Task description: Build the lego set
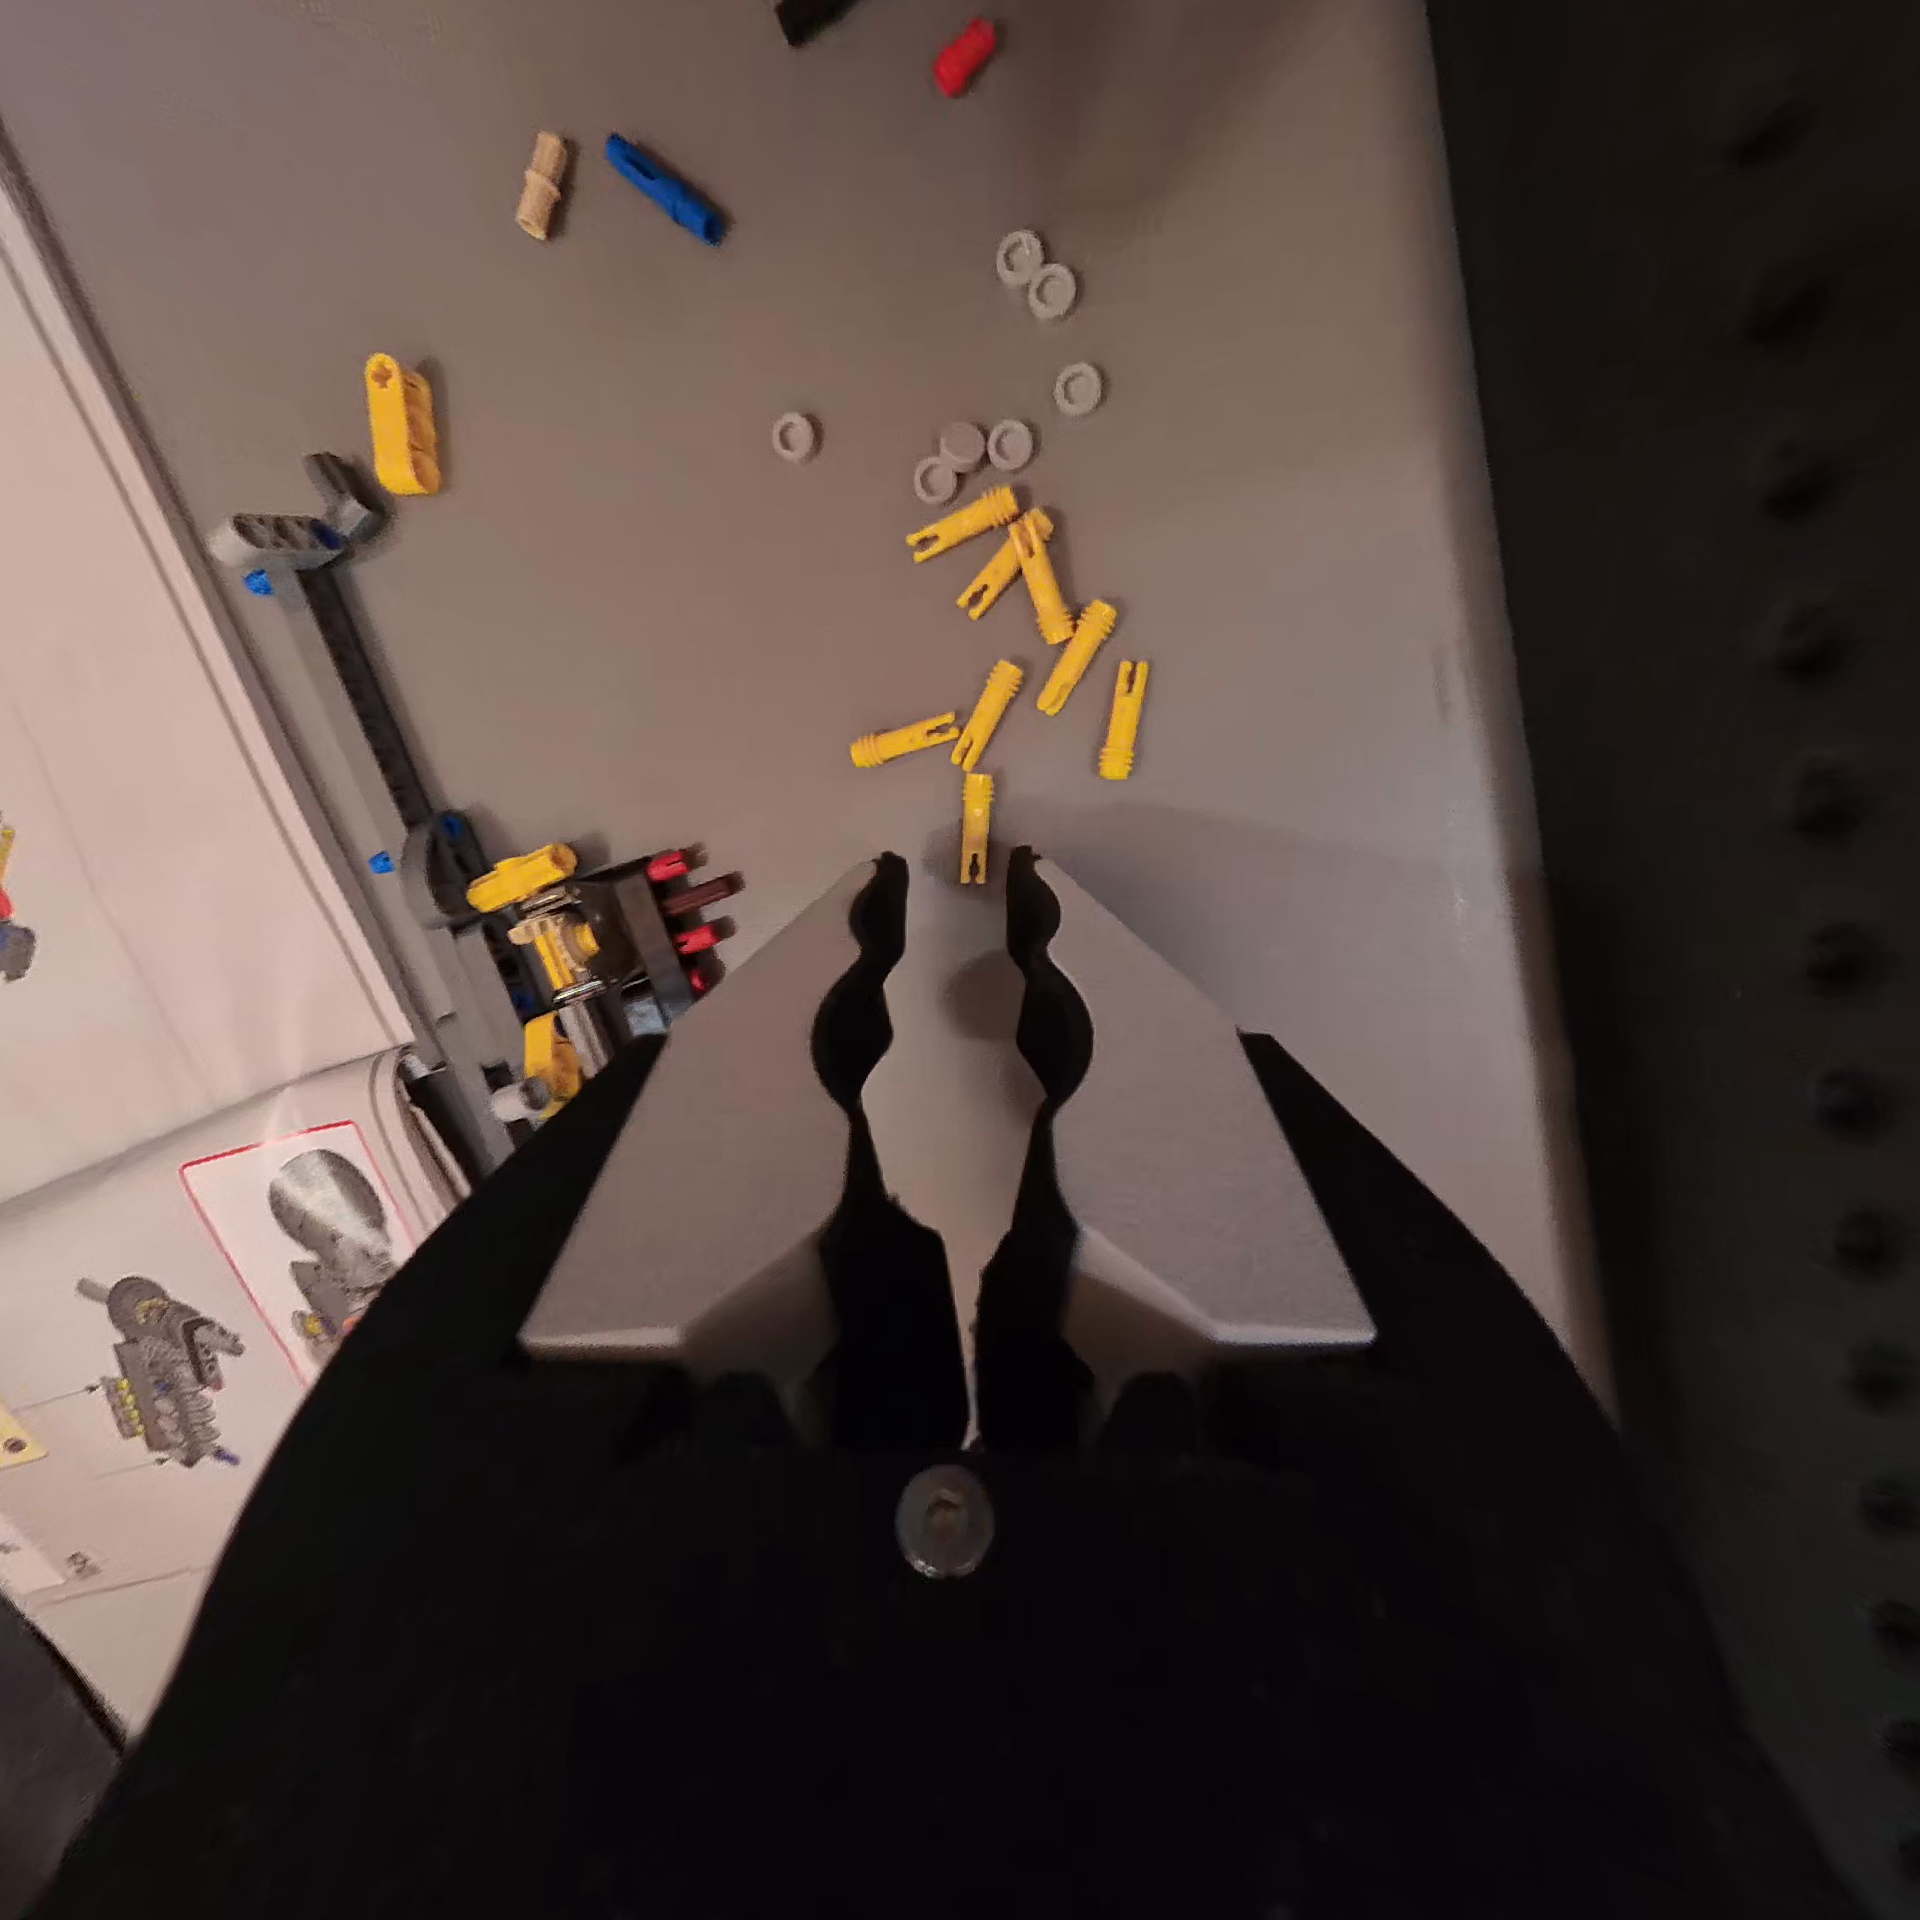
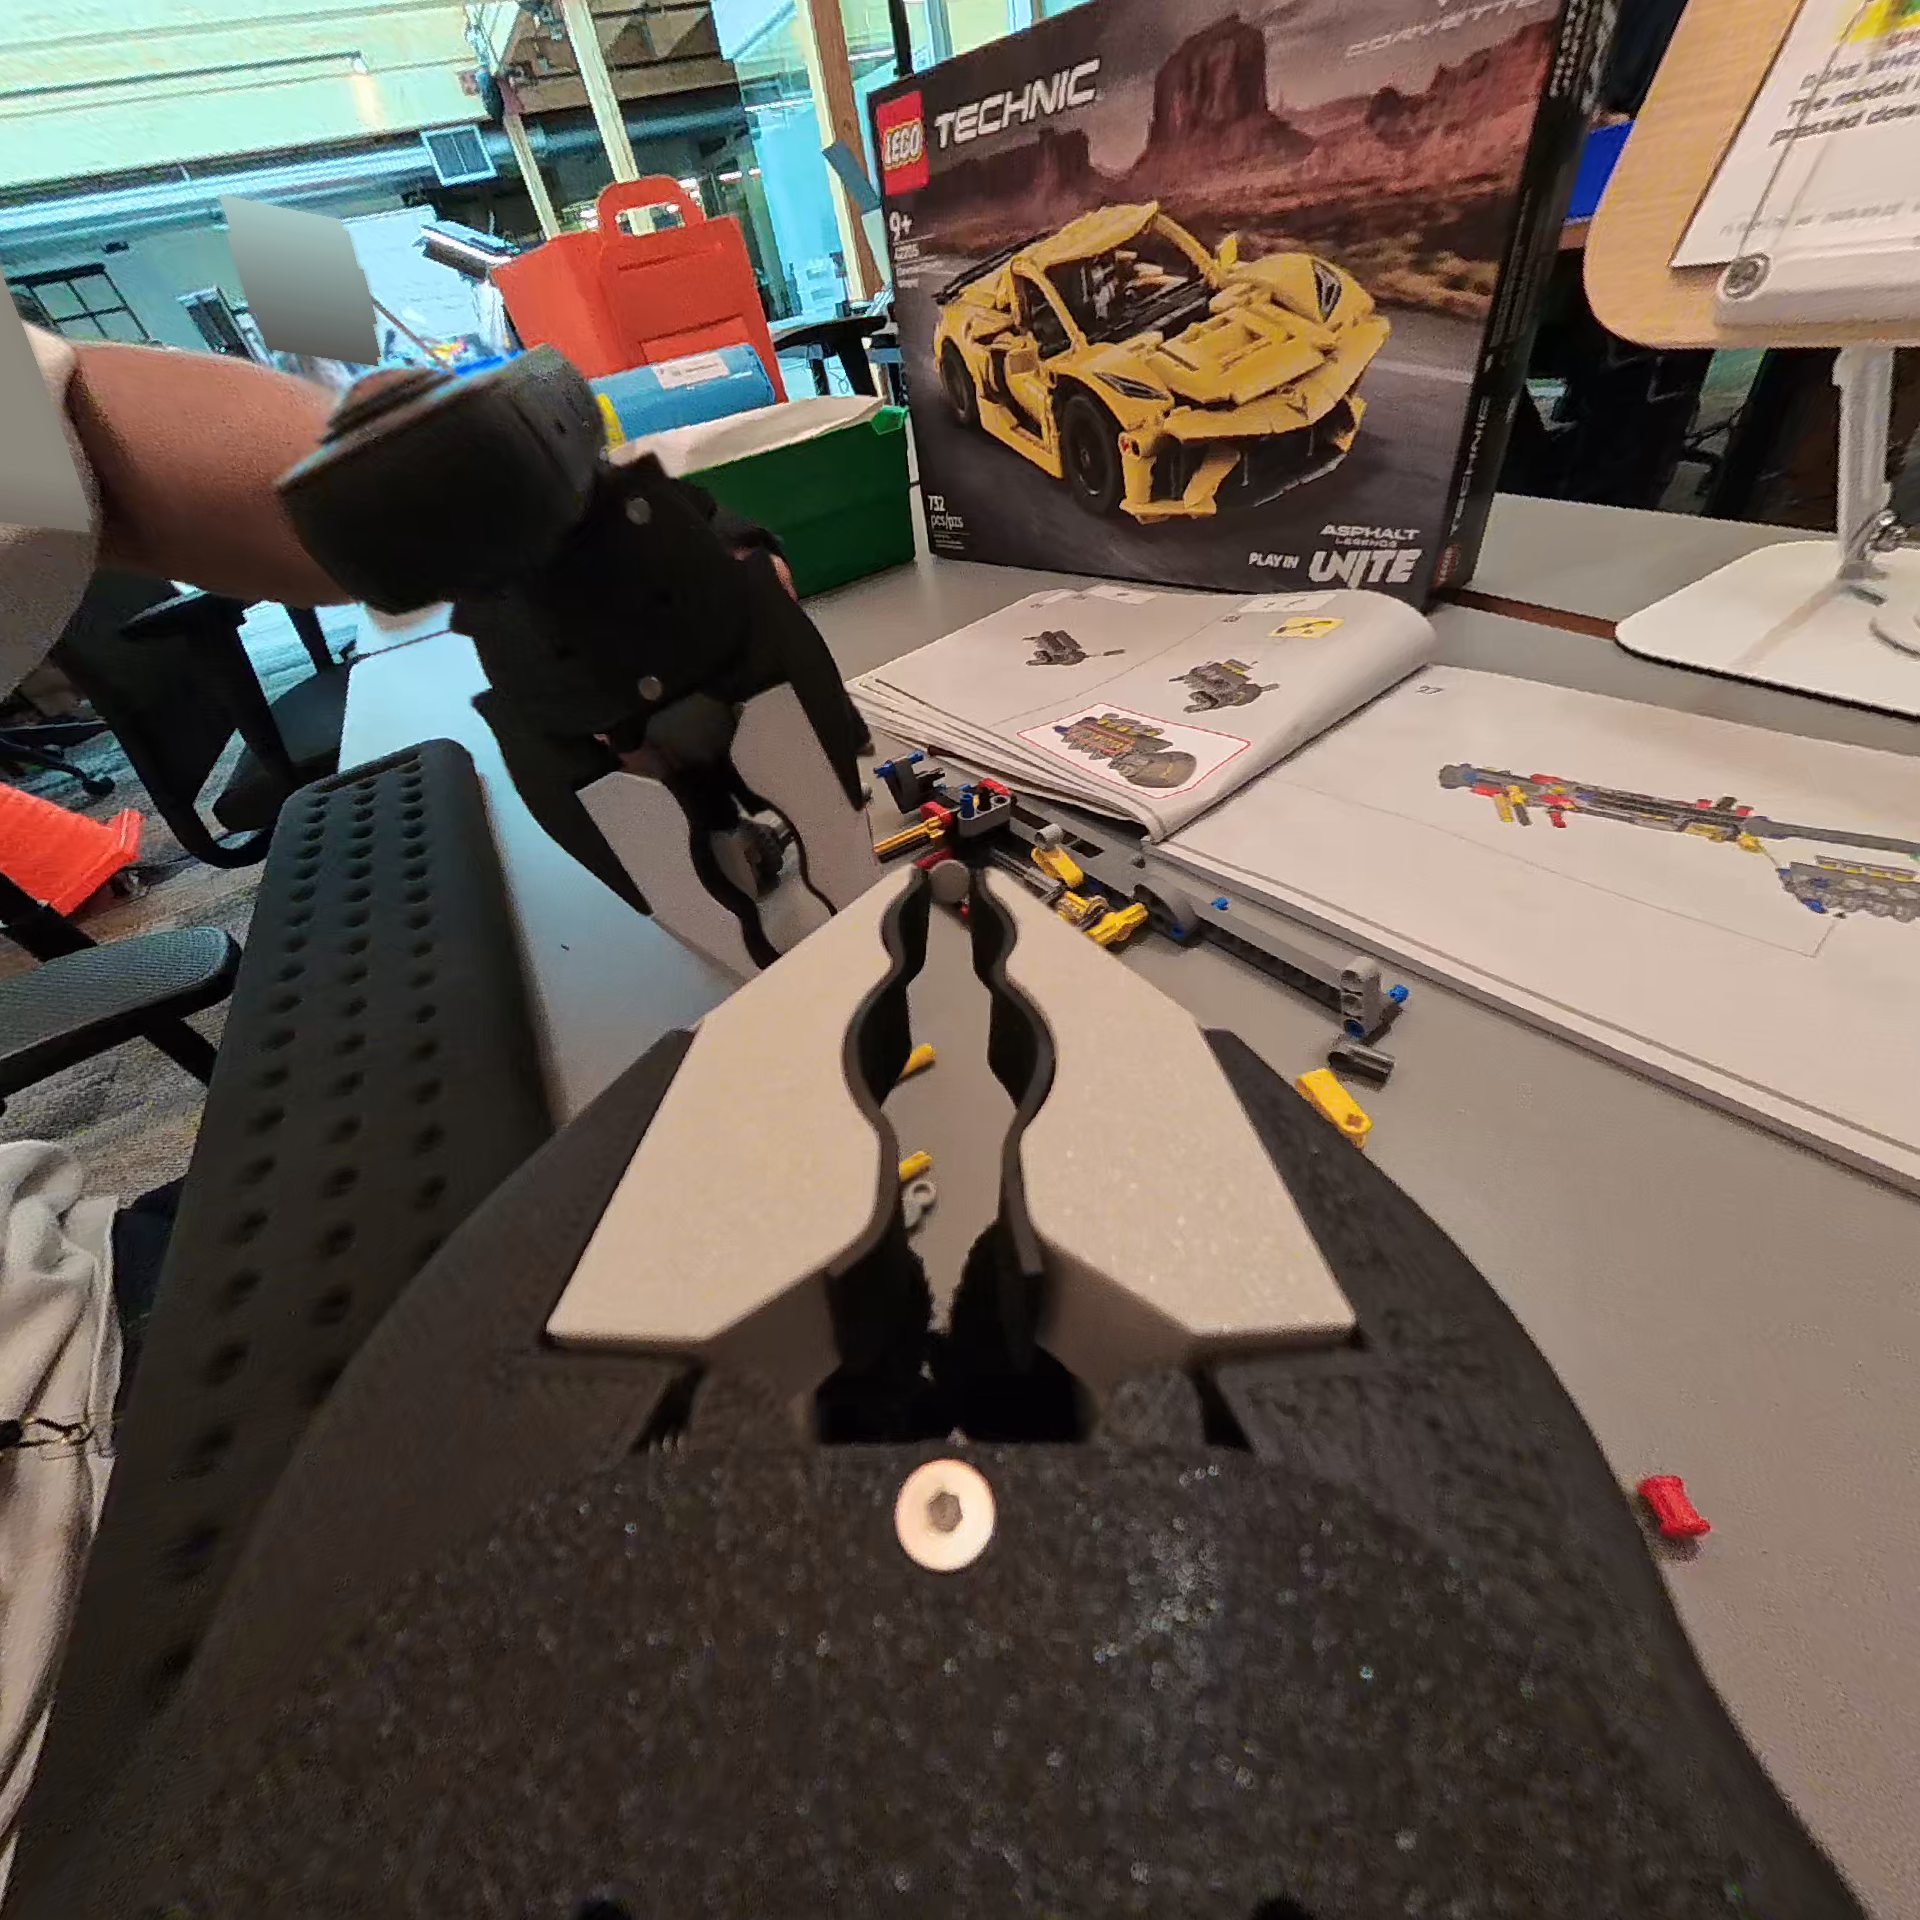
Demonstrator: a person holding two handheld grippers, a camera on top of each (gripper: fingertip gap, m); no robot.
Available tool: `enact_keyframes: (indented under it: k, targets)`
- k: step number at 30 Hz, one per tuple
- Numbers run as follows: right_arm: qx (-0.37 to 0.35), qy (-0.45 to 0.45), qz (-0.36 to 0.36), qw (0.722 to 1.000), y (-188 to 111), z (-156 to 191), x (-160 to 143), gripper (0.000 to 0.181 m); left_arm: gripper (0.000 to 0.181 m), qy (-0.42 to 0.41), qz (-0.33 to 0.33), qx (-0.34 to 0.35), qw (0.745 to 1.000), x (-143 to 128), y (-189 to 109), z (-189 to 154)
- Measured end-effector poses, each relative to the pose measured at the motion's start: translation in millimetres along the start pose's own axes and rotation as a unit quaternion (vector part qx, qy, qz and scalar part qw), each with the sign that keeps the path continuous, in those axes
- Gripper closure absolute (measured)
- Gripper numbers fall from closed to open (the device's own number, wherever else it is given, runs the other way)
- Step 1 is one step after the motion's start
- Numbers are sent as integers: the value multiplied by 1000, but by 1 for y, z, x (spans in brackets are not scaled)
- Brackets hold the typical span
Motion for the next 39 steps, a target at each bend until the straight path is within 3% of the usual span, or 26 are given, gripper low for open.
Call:
enact_keyframes:
  k: [5,7,10,11,13,17,19,22,28,39]
  targets:
    - [8,-21,16,1000,5,7,-5,174,168,-35,-21,-33,999,4,5,0]
    - [11,-16,25,999,6,7,-8,175,178,-50,-34,-45,997,7,7,-3]
    - [8,-1,11,1000,6,6,-5,174,178,-46,-50,-29,997,11,5,-4]
    - [17,14,-1,1000,5,8,-1,175,178,-45,-82,-17,995,19,0,-5]
    - [50,55,-11,997,3,15,2,175,178,-64,-159,23,985,37,-16,-4]
    - [79,86,21,993,6,25,-9,175,178,-87,-273,226,931,50,-49,10]
    - [90,107,13,990,8,26,-6,175,178,-73,-255,332,905,41,-53,17]
    - [100,149,-13,984,16,27,3,175,178,-1,-215,410,887,36,-56,16]
    - [56,78,-21,995,31,27,8,175,179,-14,-229,403,886,37,-55,14]
    - [67,48,16,996,41,35,-2,175,179,20,-217,422,880,38,-62,9]
Point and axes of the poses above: each gripper's, where its closed fingertips meet, y out along the fingers, x out of its top, z = x × y across the jaws, the point moved 3 cm from there along -y, back along the fingers, and after that the axes turned 1 degree about -z, right-handed, at the moved point
